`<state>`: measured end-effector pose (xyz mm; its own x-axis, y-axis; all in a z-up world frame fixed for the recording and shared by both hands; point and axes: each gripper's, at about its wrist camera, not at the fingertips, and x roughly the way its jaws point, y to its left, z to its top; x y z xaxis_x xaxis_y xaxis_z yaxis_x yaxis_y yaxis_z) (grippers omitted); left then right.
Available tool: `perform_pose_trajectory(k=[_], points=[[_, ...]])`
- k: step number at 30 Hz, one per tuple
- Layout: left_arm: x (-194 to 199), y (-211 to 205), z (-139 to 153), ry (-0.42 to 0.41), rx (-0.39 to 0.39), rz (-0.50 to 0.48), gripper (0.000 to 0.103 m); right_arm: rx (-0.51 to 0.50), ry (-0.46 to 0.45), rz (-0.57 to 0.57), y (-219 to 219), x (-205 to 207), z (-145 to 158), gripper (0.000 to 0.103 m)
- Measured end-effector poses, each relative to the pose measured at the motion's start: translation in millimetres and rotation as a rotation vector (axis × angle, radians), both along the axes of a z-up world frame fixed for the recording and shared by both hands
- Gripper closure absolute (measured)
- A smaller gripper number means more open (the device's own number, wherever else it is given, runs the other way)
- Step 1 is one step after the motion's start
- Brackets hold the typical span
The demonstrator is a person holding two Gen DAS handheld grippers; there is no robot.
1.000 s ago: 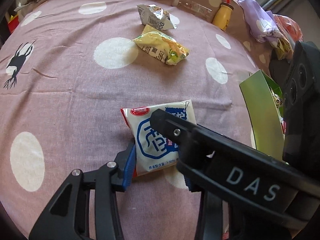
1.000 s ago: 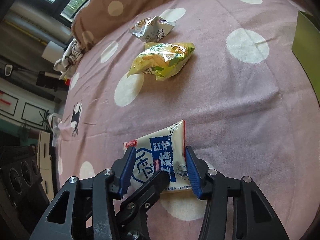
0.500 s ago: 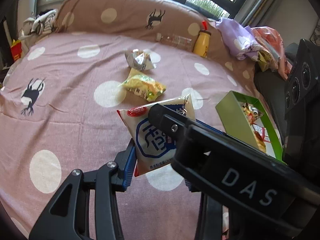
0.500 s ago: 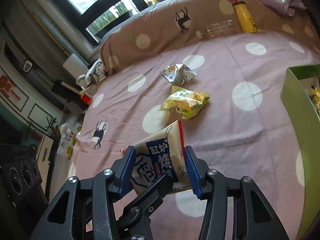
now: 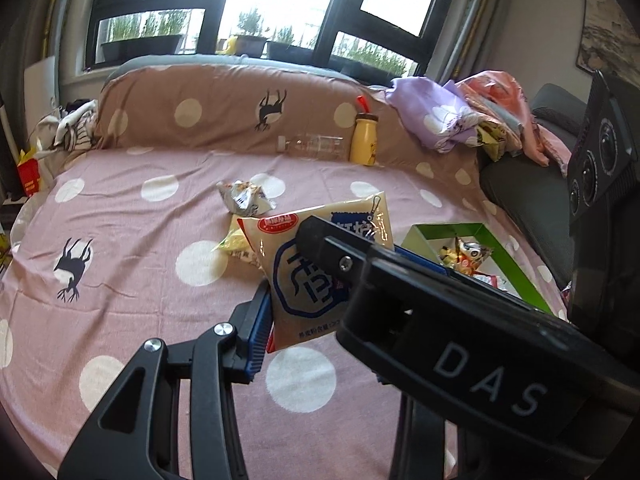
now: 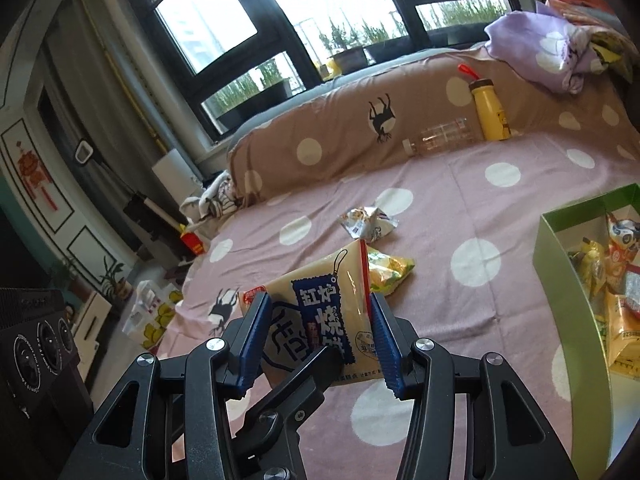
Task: Organize snacks
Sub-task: 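Lift the biscuit packet and carry it over the green box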
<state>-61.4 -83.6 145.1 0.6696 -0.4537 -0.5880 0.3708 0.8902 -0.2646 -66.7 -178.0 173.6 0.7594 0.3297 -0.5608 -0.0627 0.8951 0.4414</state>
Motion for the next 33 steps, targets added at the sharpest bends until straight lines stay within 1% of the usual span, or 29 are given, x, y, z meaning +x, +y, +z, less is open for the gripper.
perform_pose_trajectory(k=[4,9,14,16,21,24,33], points=[[-2.0,-14.2,7.7,-0.021,-0.013,-0.046,0.064,-0.010,-0.029,-0.043,-14.2,-8.4,8.3,0.050],[-8.5,-40.9,18.6,-0.076,0.018,-0.101,0.064,0.014,-0.038,-0.107,-41.4,-19.5,14.8,0.050],[-10.4,-70.3,20.3,-0.083,0.012,-0.159,0.064,0.031,-0.053,-0.176,-70.9,-32.1,16.2,0.050],[-10.6,-85.8,18.3,-0.086,0.026,-0.187,0.064,0.029,-0.034,-0.202,-83.9,-33.9,13.0,0.050],[-8.6,-118.5,11.8,-0.074,0.060,-0.251,0.064,0.061,0.015,-0.278,-114.5,-37.1,1.2,0.050],[-5.0,-137.3,6.8,-0.057,0.068,-0.301,0.064,0.070,0.039,-0.328,-129.8,-40.0,-4.2,0.050],[-1.9,-175.3,-5.1,-0.019,0.092,-0.401,0.067,0.098,0.123,-0.455,-165.0,-48.2,-18.9,0.050]])
